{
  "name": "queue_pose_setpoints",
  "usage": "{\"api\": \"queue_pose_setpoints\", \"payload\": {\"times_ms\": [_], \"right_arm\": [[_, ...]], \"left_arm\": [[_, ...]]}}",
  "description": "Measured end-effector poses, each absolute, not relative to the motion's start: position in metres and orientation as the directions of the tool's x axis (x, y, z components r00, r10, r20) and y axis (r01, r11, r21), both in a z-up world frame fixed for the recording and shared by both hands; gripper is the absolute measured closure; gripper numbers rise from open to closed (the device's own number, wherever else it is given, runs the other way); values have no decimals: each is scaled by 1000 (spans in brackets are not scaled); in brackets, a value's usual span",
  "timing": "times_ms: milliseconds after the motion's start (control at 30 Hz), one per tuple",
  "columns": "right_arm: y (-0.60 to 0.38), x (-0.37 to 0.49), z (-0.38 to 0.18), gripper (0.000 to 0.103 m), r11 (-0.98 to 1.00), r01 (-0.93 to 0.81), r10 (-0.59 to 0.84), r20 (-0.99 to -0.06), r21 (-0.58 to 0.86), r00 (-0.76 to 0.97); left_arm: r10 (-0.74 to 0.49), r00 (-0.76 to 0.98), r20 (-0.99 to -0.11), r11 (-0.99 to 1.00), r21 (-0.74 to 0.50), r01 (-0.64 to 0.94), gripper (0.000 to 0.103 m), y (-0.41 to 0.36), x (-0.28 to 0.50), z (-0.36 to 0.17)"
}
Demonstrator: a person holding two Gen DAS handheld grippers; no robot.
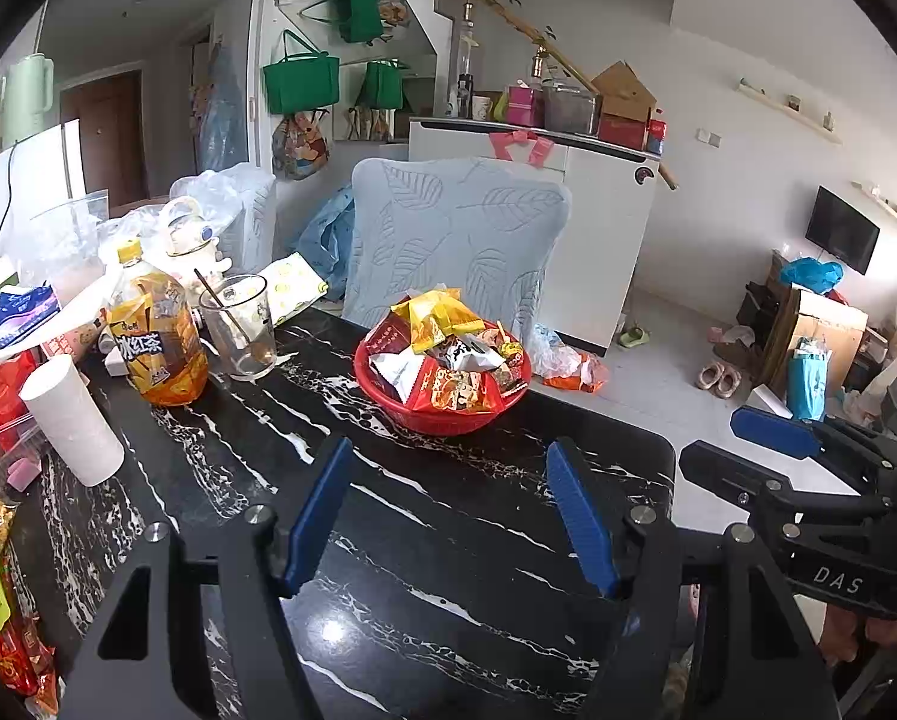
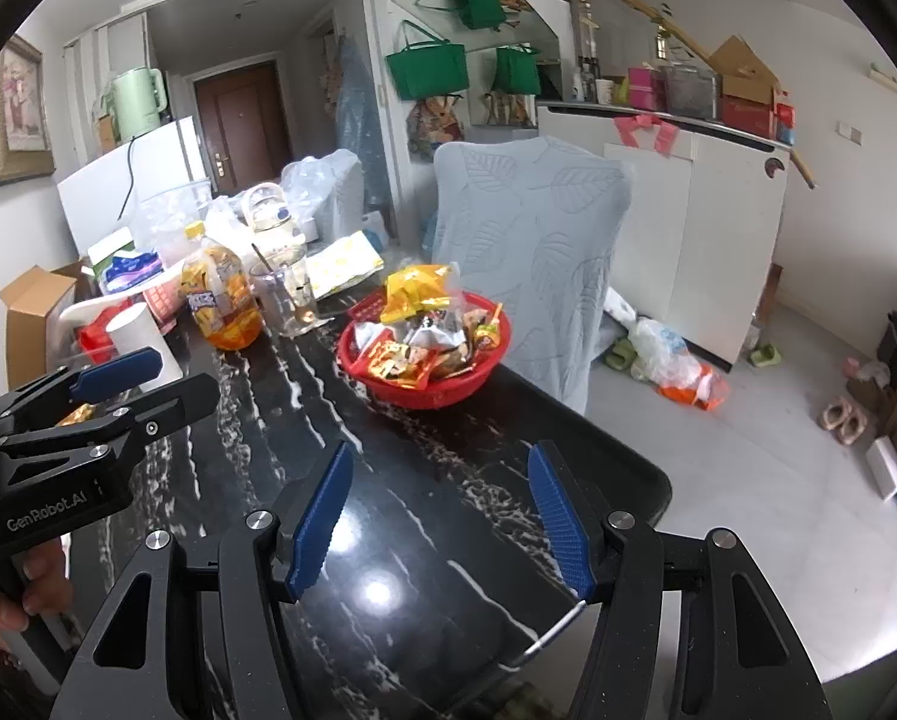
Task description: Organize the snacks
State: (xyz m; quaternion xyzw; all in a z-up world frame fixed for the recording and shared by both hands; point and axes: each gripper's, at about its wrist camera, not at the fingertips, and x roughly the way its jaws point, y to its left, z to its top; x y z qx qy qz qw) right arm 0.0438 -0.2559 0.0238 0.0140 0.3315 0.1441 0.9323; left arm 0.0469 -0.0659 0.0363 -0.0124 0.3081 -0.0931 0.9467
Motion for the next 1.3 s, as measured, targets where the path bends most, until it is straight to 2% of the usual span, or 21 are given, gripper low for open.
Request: {"api": "queue_pose_setpoints", "payload": {"times_ms": [1200,1300], "right_arm": [[-262,39,27,41,963,-244,260,-614,112,746],[-262,39,27,36,963,-244,260,-612,112,747]], "left_arm": [[-147,787,-599,988,-47,149,37,-67,46,39],[-142,788,-599,988,-42,146,37,-67,47,39]]}}
